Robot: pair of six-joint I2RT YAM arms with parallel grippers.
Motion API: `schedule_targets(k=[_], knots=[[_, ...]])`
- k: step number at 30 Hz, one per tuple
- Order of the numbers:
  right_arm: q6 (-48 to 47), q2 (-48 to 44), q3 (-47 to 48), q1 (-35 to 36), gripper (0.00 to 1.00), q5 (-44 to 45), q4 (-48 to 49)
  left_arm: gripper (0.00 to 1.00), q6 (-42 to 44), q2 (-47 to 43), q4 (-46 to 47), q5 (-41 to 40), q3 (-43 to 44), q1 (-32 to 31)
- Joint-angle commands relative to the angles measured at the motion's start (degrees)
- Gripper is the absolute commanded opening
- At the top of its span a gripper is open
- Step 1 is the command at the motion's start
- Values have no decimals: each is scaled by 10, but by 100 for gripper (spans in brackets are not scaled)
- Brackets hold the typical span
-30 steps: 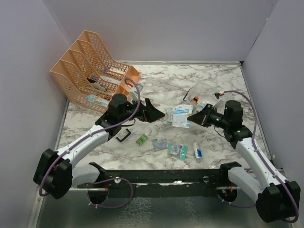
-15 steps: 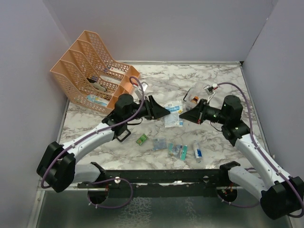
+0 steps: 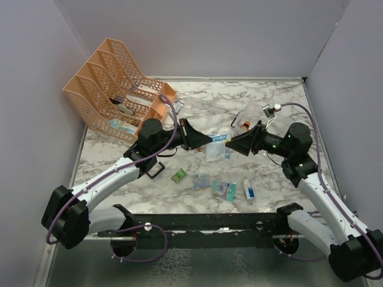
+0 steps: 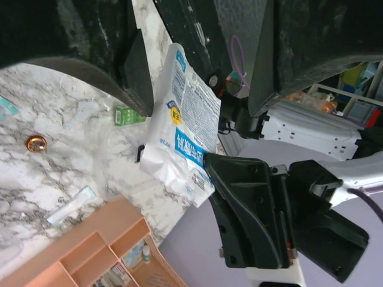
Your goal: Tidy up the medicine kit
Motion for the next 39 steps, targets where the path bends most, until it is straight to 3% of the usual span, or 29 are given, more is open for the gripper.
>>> schedule_targets(k=[1,10,16,24,26,28,30,32,35,39], knots=[[26,-26,-22,3,67,-7,103,0,-5,-19,18,63,37,-3],[46,-25,-27,3,67,-12,113,0,-11,-30,18,99,69,-3],[121,-18,-55,3,41,-99,250,0,-4,-27,19,106,77,-3],[147,-29,-49,3,8,-80,239,0,3,-24,19,92,74,-3],[148,-31,-45,3,2,-62,222,10,8,-24,15,82,71,-3],[129,-34,-30,3,1,-36,173,42,24,-26,-24,53,72,-3],[81,-35,-1,3,1,5,93,62,63,-27,-108,0,92,-3],[32,-26,41,3,1,65,-19,71,112,-28,-207,-73,118,-3],[-35,3,114,3,1,158,-170,76,186,-37,-327,-200,150,-3],[-84,52,231,3,1,302,-345,78,253,-62,-402,-324,159,-2]])
